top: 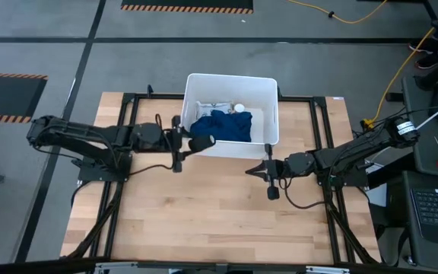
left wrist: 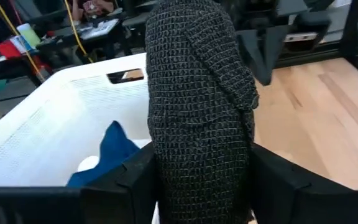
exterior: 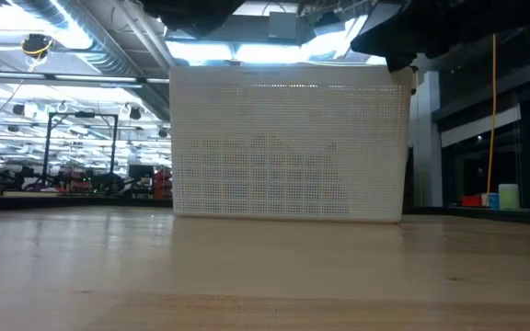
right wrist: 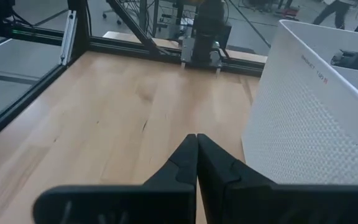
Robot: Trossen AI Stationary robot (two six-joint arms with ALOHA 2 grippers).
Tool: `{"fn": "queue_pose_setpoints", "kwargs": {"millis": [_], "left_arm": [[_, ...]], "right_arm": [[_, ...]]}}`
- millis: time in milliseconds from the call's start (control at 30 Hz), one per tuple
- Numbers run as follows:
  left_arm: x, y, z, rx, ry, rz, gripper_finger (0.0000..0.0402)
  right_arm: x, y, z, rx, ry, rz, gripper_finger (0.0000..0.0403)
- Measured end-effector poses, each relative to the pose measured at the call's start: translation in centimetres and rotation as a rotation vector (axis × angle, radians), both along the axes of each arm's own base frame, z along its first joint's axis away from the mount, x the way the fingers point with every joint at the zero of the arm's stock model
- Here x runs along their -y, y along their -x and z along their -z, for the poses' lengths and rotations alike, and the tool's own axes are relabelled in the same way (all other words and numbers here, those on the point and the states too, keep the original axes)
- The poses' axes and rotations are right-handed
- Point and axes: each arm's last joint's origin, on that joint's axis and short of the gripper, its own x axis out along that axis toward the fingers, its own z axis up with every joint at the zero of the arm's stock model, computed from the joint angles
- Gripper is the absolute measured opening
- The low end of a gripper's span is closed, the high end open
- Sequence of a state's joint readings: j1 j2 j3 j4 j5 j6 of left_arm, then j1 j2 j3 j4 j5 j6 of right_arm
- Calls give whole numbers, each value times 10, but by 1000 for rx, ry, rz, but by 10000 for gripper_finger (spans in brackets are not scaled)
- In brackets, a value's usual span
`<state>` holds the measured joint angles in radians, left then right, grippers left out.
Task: Pick & place medical supplies in basket/bin
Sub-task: Put the black bandage into the white bin
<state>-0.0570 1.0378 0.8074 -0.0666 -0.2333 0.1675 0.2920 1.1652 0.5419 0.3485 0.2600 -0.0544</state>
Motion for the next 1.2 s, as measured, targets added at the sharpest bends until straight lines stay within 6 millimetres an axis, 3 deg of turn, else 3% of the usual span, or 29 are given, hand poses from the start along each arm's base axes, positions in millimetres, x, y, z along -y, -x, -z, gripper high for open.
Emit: {"fn": "queue_pose_setpoints", "kwargs": {"millis": [333,733,900,1200], "left_arm": [[-20,-1,-26,65,-54,-73,194],[-30,-1,-25,57,-50,-123,194],[-38,-8,-17,2,-47,-155,194],[-69,-41,-32,-250,-68,-232,194]], "right_arm": [[0,0,0,-1,-50,13,7],[0,0,0,-2,-49,12,7],[0,0,0,-2,-49,12,7],[0,0,0,-2,-49,12,7]]}}
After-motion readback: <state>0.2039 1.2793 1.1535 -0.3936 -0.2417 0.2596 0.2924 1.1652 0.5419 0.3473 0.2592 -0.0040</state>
